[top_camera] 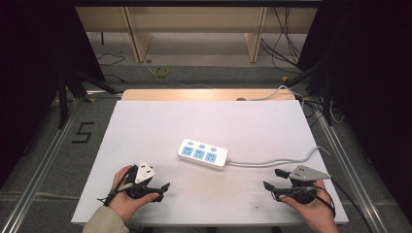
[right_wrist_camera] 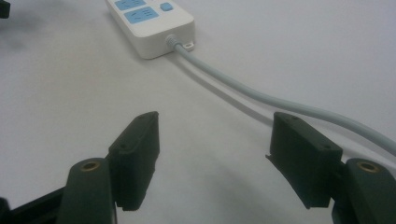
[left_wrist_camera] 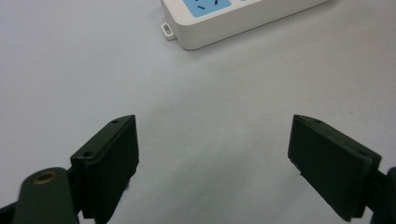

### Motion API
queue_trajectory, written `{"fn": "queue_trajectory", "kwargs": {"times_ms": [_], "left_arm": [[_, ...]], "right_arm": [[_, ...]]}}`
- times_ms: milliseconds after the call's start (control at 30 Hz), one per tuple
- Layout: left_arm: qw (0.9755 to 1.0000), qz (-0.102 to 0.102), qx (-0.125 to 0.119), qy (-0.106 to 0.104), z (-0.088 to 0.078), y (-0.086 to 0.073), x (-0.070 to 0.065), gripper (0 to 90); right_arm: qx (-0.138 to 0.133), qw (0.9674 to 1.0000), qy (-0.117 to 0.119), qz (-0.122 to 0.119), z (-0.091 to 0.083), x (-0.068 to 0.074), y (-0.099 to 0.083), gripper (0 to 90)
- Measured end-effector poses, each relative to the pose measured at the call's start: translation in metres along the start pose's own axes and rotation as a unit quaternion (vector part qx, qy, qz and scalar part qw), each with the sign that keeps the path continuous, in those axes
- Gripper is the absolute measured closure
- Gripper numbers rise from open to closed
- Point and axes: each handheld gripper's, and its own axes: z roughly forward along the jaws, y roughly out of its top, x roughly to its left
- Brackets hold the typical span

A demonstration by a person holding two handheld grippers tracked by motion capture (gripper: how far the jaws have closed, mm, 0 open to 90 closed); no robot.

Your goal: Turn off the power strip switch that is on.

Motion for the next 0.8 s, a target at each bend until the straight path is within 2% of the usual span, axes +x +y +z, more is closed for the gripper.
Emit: {"fn": "queue_trajectory", "kwargs": {"times_ms": [300, 433, 600, 733, 800], "left_arm": [[1.0, 0.004, -0.005, 0.003, -0.003, 0.001, 0.001, 16.5], [0.9999, 0.001, -0.013, 0.001, -0.005, 0.004, 0.002, 21.5], [0.9995, -0.004, -0.029, 0.01, -0.008, 0.008, 0.003, 25.3], [0.9994, -0.006, -0.031, 0.015, -0.008, 0.011, 0.004, 25.1], [0.9993, -0.005, -0.03, 0.02, -0.009, 0.013, 0.005, 27.9]], "right_arm": [[-0.002, 1.0, 0.0, -0.001, 0.0, 0.001, 0.0, 34.1], [-0.001, 1.0, 0.0, -0.002, 0.0, 0.001, 0.001, 34.1], [0.0, 1.0, 0.0, -0.002, 0.0, 0.001, 0.0, 34.1], [0.0, 1.0, -0.001, -0.003, 0.0, 0.001, 0.001, 34.1], [0.001, 1.0, -0.002, -0.003, 0.001, 0.002, 0.001, 34.1]]}}
